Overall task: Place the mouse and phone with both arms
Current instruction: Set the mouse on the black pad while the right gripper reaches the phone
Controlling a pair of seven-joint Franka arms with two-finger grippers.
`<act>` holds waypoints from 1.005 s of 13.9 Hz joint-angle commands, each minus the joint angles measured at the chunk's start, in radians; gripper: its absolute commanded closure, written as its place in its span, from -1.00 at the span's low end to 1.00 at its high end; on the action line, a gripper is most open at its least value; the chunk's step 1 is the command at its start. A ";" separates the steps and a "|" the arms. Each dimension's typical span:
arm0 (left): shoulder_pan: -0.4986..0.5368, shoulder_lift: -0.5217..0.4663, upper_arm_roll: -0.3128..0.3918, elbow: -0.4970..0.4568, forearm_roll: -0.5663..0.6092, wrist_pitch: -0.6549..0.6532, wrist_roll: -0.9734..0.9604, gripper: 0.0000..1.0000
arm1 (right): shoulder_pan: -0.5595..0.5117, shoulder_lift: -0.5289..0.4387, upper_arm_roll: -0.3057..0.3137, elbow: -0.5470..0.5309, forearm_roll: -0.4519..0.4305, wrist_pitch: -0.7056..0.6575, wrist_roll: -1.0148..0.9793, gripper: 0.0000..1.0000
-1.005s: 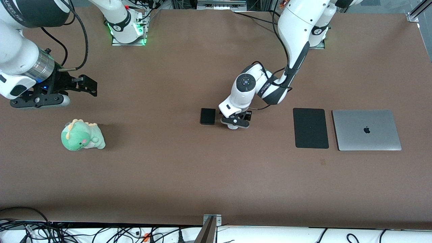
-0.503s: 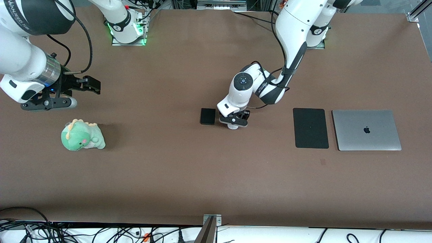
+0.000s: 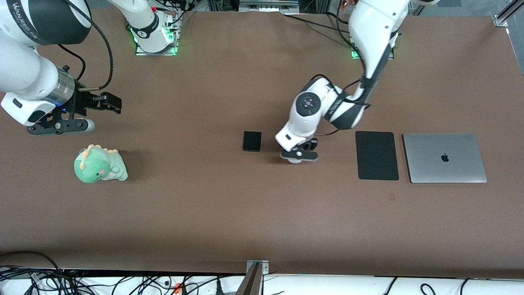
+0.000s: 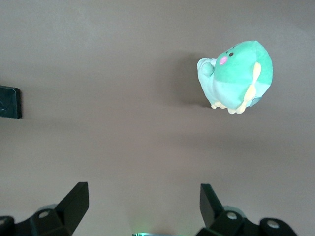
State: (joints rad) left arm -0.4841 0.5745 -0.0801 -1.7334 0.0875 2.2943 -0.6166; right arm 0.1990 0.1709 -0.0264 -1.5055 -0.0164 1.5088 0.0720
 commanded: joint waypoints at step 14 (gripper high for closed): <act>0.501 -0.056 -0.024 -0.231 0.023 0.075 0.474 0.24 | 0.226 0.140 0.000 -0.009 0.124 0.247 0.349 -1.00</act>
State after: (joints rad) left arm -0.0051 0.5356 -0.0861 -1.8645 0.0966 2.2504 -0.1693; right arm 0.3943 0.2894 -0.0194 -1.5151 0.0769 1.7135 0.3524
